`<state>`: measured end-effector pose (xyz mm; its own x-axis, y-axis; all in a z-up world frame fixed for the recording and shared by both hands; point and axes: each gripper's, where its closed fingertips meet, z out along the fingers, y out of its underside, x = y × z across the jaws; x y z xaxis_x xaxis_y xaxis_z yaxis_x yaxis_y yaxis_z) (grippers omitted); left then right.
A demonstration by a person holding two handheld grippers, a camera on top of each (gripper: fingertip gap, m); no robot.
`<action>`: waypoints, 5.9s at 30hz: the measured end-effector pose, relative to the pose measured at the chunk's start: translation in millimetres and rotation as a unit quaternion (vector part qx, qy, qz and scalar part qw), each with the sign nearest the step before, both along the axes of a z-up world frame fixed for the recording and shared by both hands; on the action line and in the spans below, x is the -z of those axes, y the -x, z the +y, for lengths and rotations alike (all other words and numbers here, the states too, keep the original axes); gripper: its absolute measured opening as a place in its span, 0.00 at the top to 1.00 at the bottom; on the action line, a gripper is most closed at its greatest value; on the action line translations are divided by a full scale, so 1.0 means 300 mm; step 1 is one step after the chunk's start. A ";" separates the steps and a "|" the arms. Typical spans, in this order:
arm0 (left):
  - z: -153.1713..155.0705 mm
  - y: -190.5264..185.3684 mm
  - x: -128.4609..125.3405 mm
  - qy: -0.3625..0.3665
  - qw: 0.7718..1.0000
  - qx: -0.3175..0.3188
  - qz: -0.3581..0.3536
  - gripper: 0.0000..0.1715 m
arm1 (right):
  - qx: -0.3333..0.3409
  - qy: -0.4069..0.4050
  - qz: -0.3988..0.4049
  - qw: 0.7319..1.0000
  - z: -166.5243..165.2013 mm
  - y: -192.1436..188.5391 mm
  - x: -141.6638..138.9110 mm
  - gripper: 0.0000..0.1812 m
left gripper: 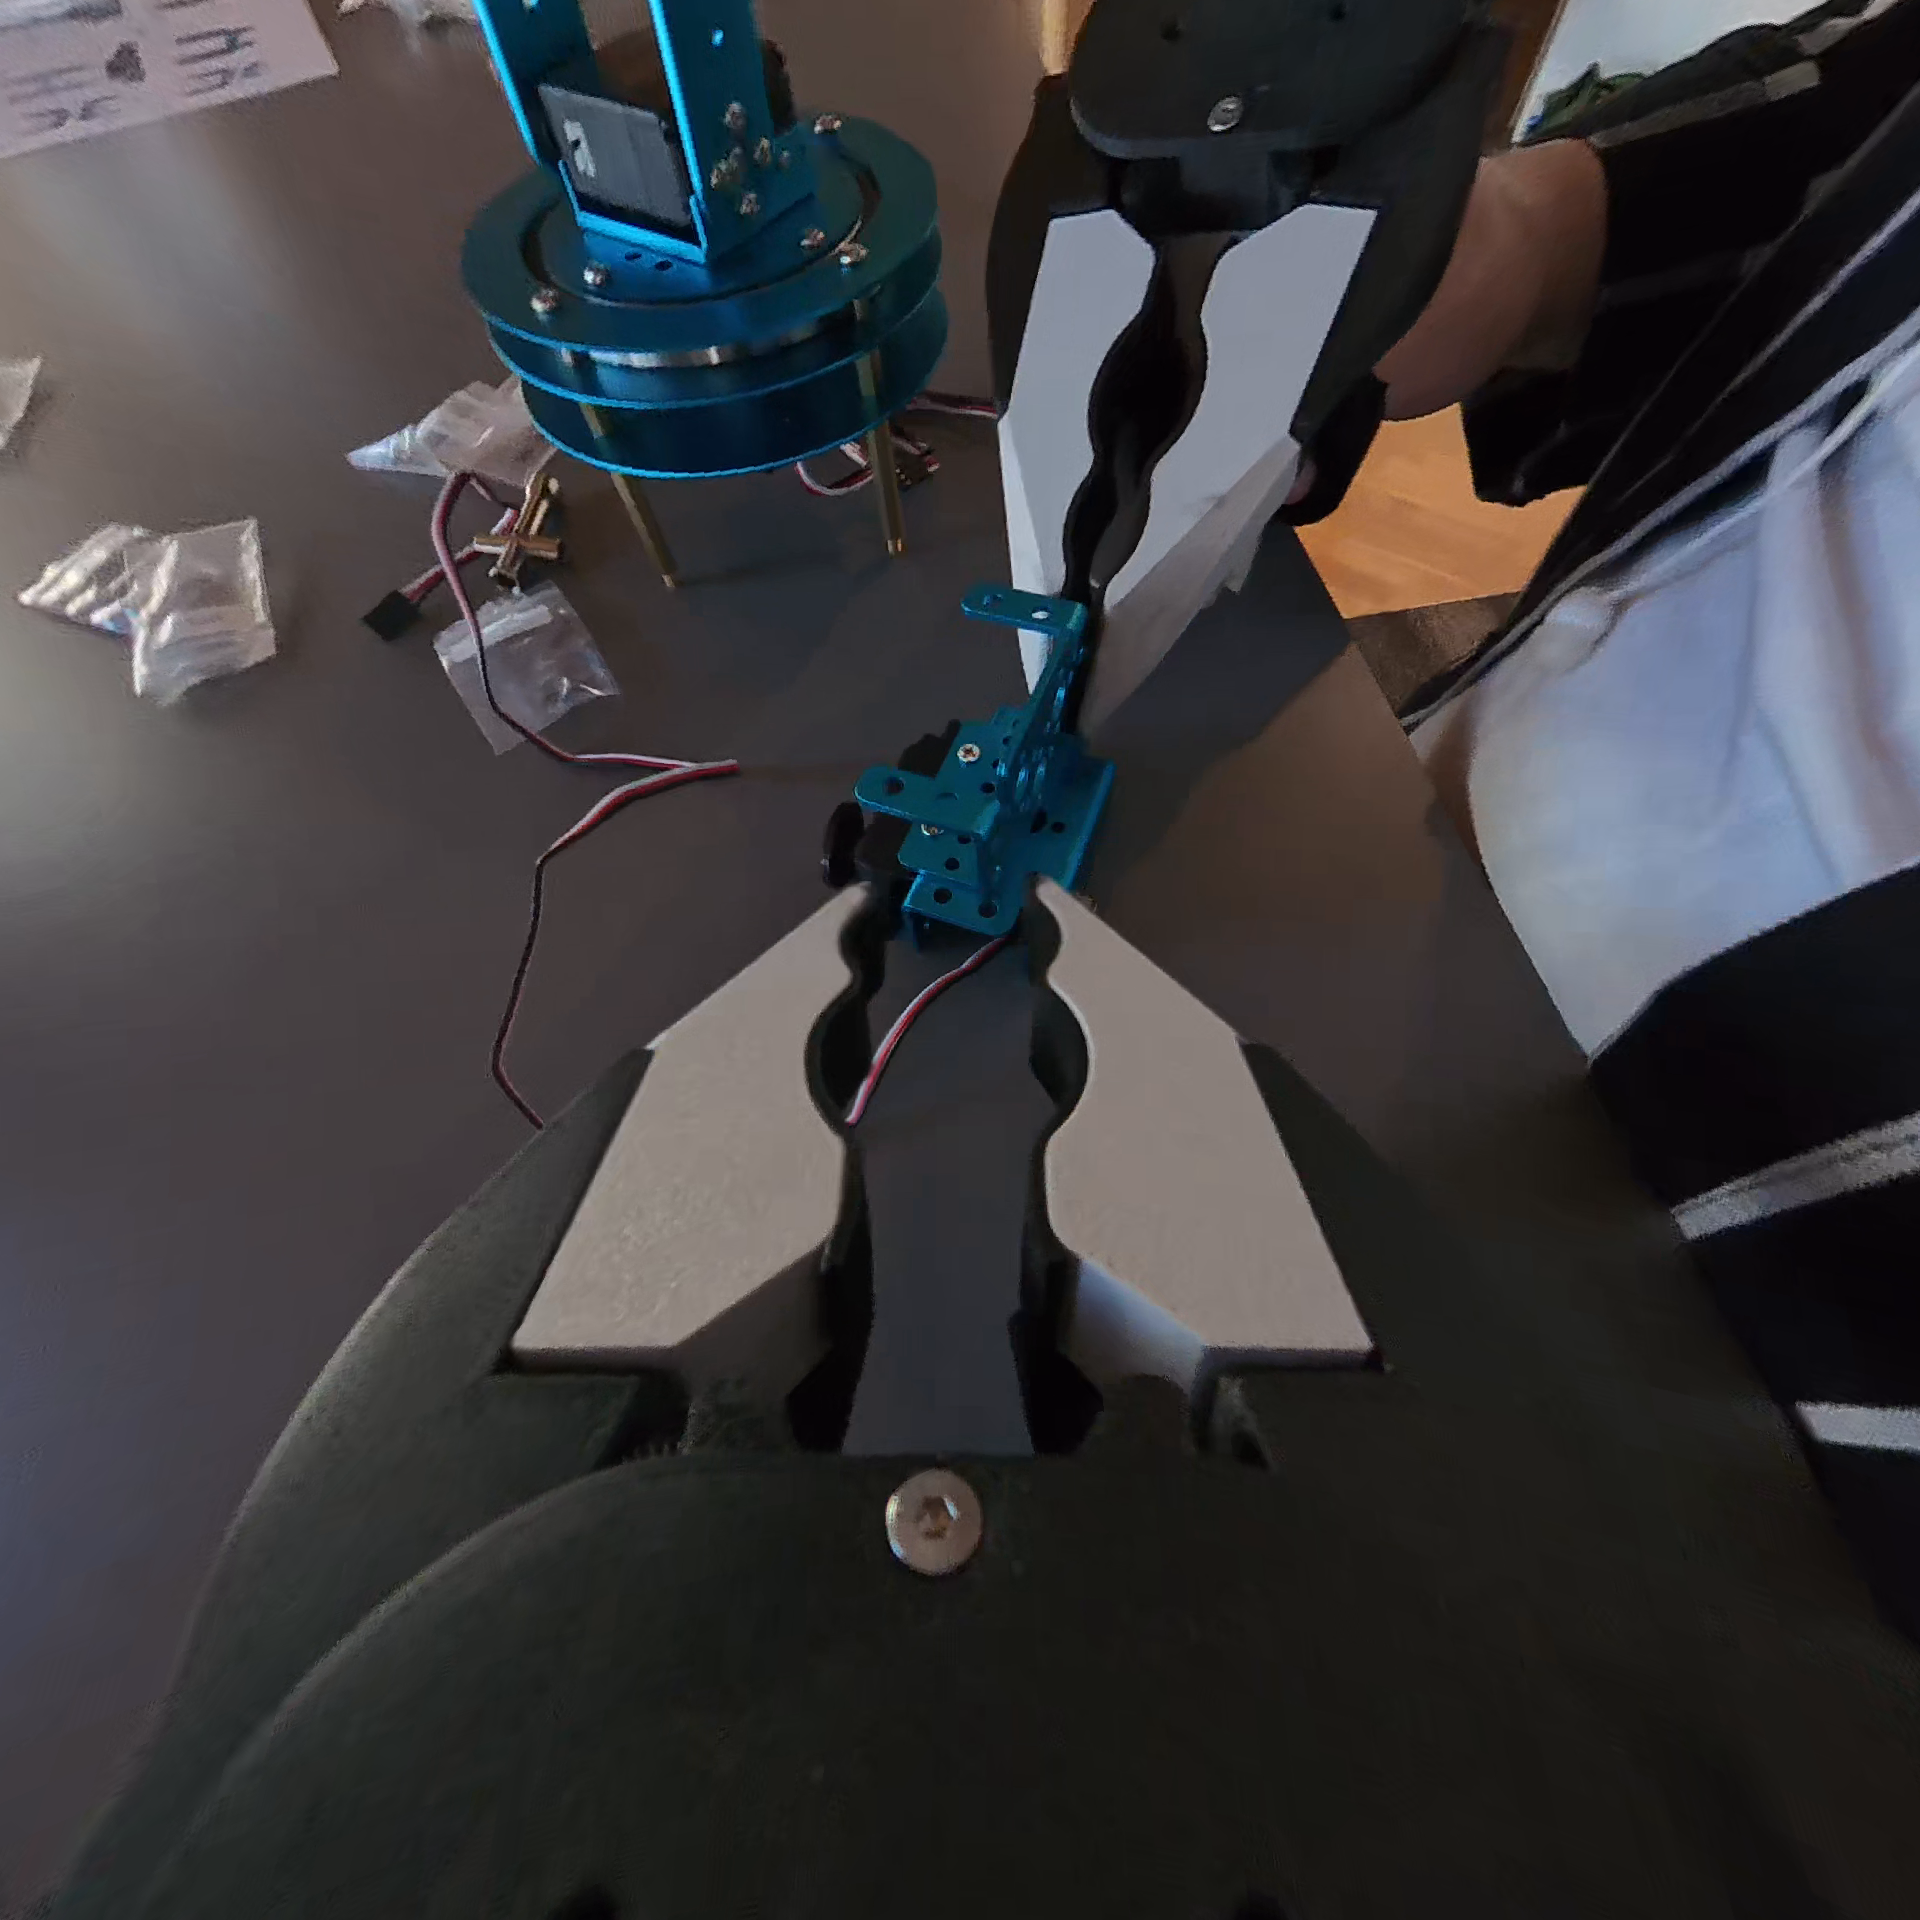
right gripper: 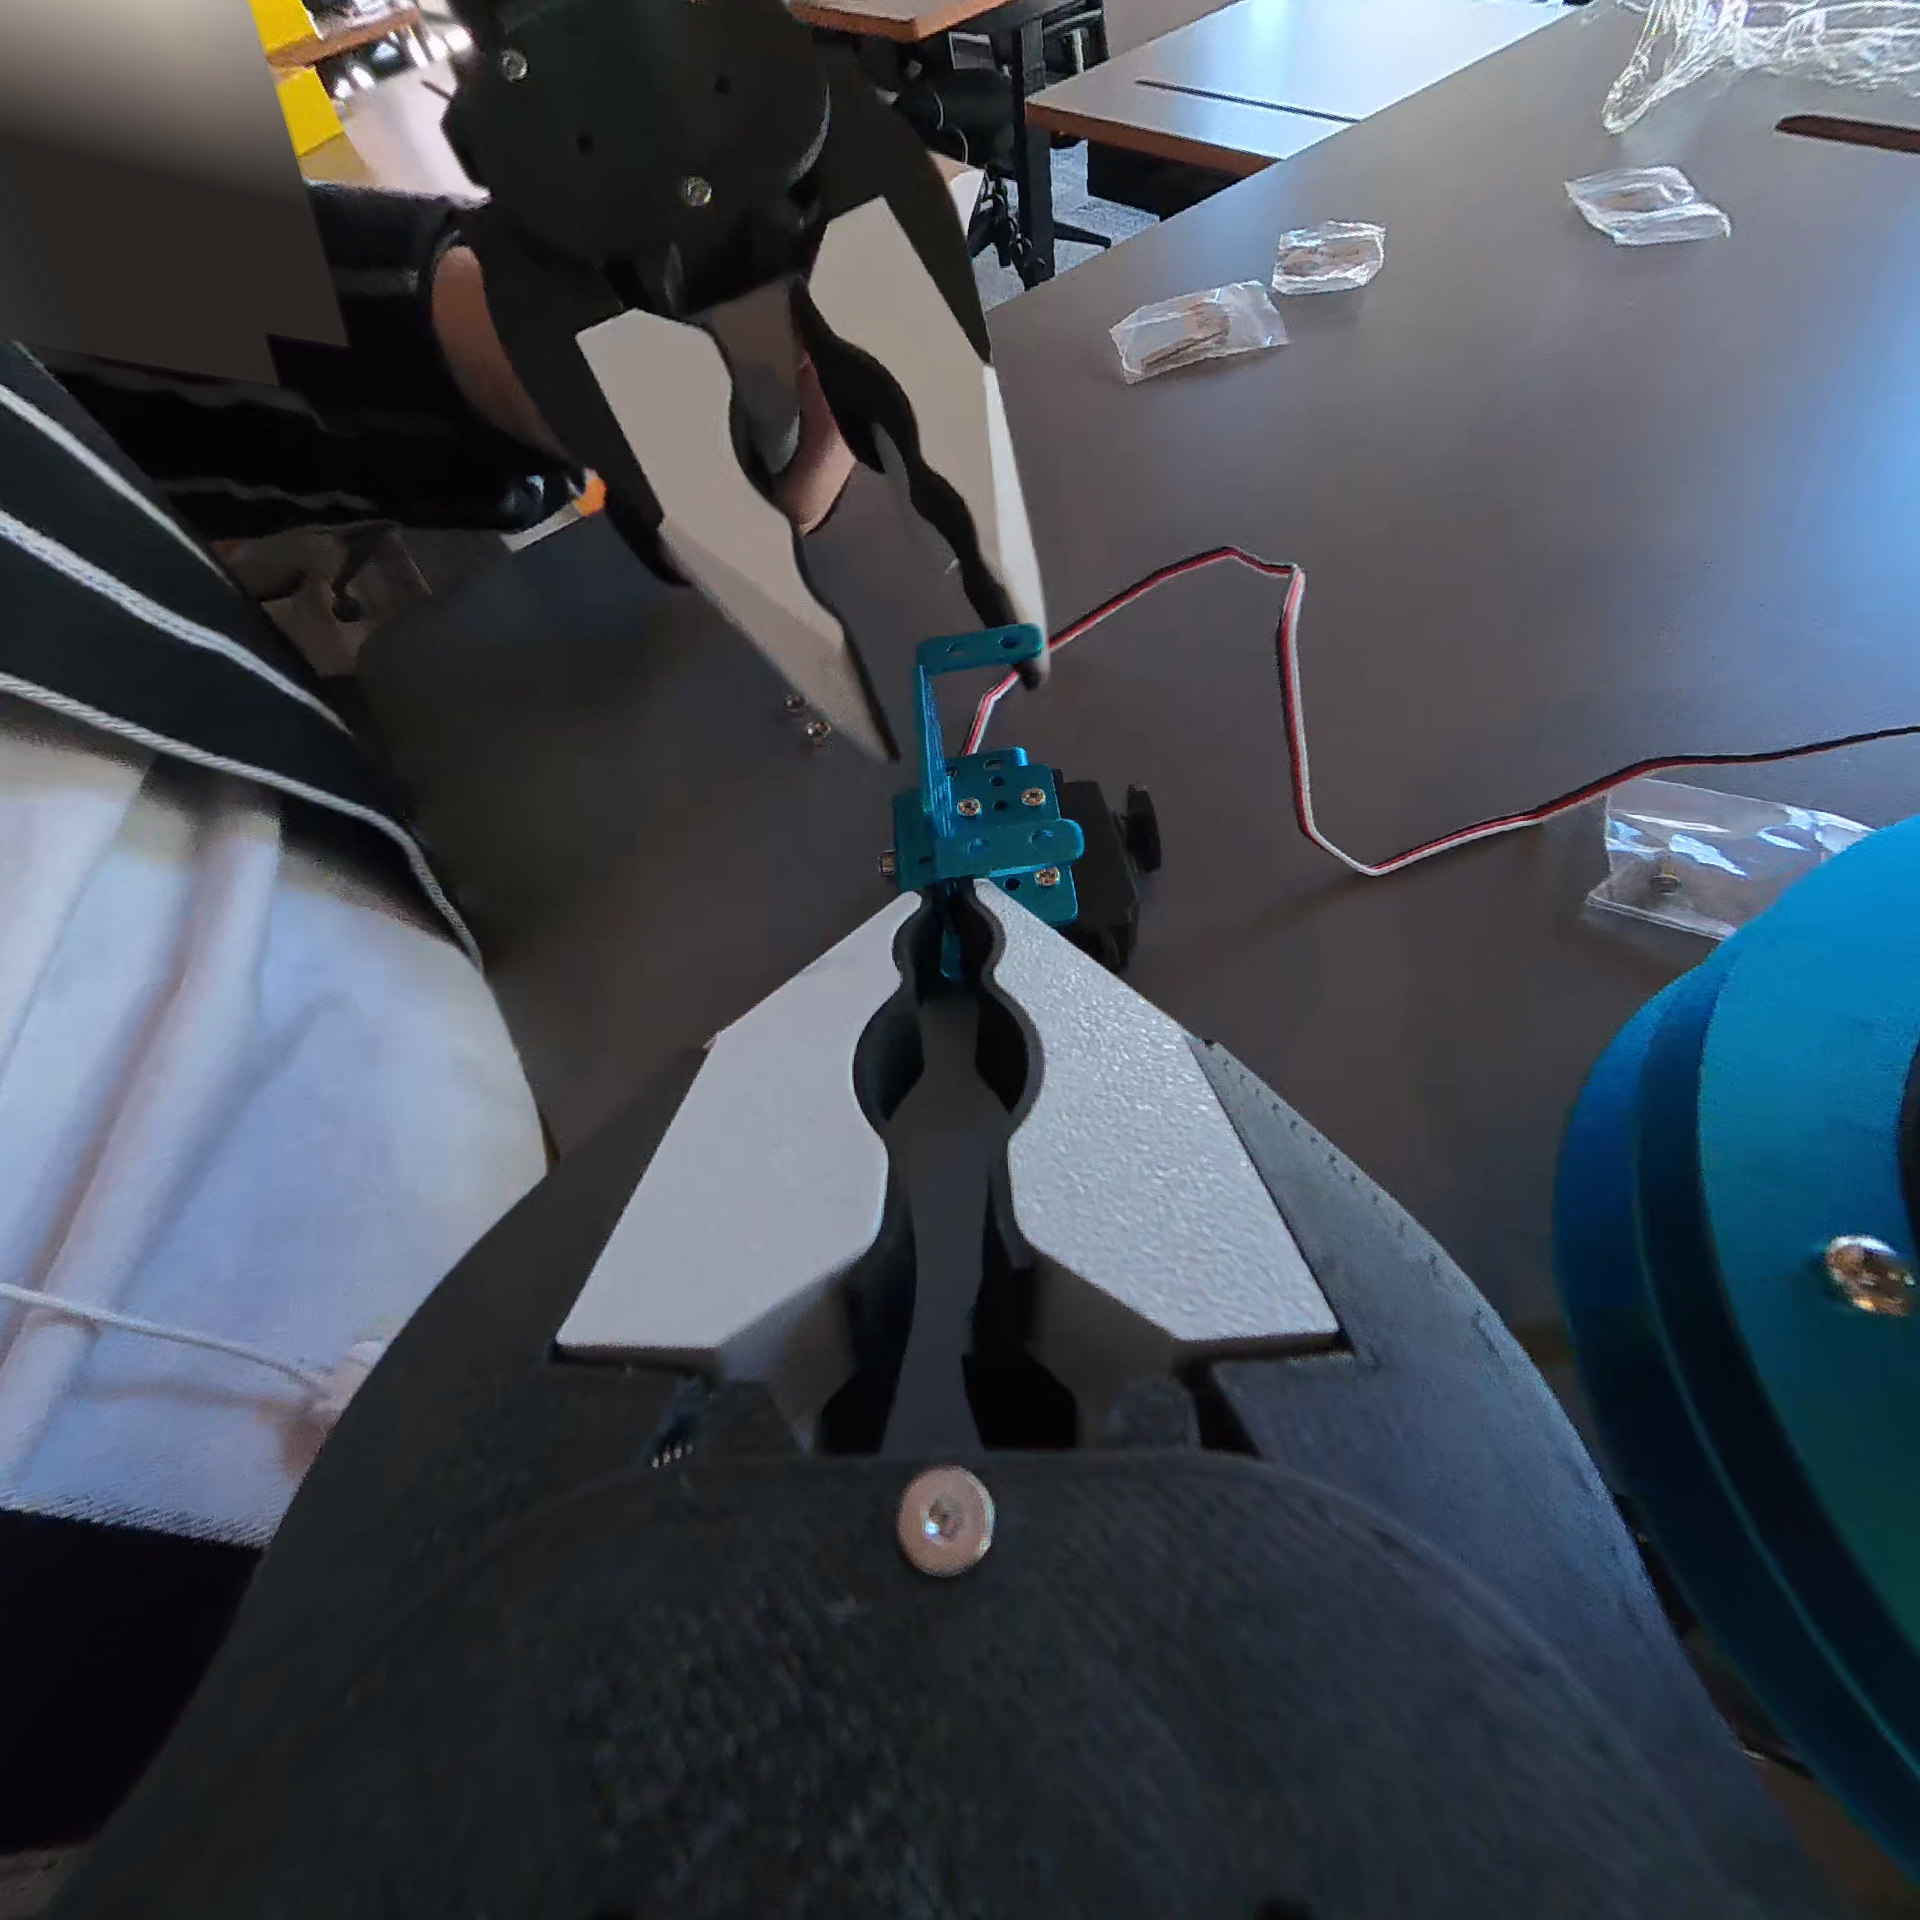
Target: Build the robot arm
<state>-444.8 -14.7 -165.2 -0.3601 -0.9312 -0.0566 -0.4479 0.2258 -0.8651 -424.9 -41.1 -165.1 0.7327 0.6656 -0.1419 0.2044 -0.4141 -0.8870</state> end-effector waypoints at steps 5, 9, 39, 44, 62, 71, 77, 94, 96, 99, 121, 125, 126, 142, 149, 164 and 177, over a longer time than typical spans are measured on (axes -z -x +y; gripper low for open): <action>-0.025 0.009 -0.035 -0.055 0.996 0.059 -0.039 0.99 | -0.022 -0.020 -0.027 0.999 -0.004 0.010 -0.018 1.00; -0.020 0.008 -0.095 -0.097 0.989 0.058 -0.091 0.99 | -0.020 -0.067 -0.058 0.996 0.006 0.003 -0.074 1.00; 0.123 -0.020 -0.019 0.046 0.998 0.036 -0.022 0.95 | -0.034 0.047 0.053 0.997 0.039 -0.050 -0.048 0.99; 0.105 -0.028 -0.024 0.038 0.998 0.049 -0.030 0.93 | -0.046 0.042 0.031 0.998 0.024 -0.038 -0.039 0.91; 0.034 -0.027 0.012 0.050 0.990 0.129 0.031 0.80 | -0.072 0.013 0.015 0.997 -0.003 -0.020 -0.037 0.99; 0.042 0.023 -0.018 0.070 0.992 0.096 0.031 0.70 | -0.075 0.012 0.009 0.997 -0.014 -0.008 -0.034 0.99; -0.025 0.000 0.048 -0.017 0.995 0.090 0.037 0.63 | -0.072 0.011 0.015 0.997 -0.018 -0.007 -0.033 0.99; -0.048 -0.031 0.109 -0.053 0.993 0.077 0.067 0.71 | -0.069 0.022 0.075 0.995 -0.027 -0.019 -0.039 0.99; -0.048 -0.033 0.109 -0.049 0.993 0.080 0.069 0.72 | -0.067 0.025 0.080 0.994 -0.024 -0.016 -0.039 0.99; -0.056 -0.030 0.110 -0.052 0.992 0.092 0.068 0.75 | -0.065 0.027 0.080 0.994 -0.023 -0.016 -0.040 0.99; -0.063 -0.028 0.112 -0.052 0.992 0.097 0.070 0.77 | 0.007 -0.040 -0.031 0.999 -0.018 0.004 -0.023 0.70; -0.063 -0.028 0.110 -0.065 0.991 0.095 0.061 0.77 | 0.017 -0.049 -0.028 0.998 -0.016 0.015 -0.033 0.70; -0.064 -0.027 0.110 -0.069 0.991 0.095 0.059 0.77 | 0.016 -0.057 -0.034 0.998 -0.017 0.019 -0.036 0.71; -0.061 -0.034 0.111 -0.069 0.991 0.096 0.060 0.77 | 0.025 -0.048 -0.088 0.995 0.035 0.011 0.017 0.77; -0.060 -0.035 0.111 -0.067 0.992 0.090 0.062 0.77 | 0.027 -0.054 -0.106 0.992 0.026 0.019 0.023 0.73; -0.059 -0.035 0.116 -0.025 0.992 0.085 0.089 0.77 | 0.026 -0.084 -0.144 0.986 0.033 0.012 0.028 0.72; -0.054 -0.045 0.117 -0.009 0.993 0.071 0.097 0.78 | 0.040 -0.120 -0.196 0.973 0.039 -0.003 0.032 0.73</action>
<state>-431.4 -30.9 -200.2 -0.4941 -0.8693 0.0101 -0.5674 0.3137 -0.7614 -424.0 -29.5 -174.7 0.7507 0.5834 0.3101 0.5211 -0.2343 -0.8207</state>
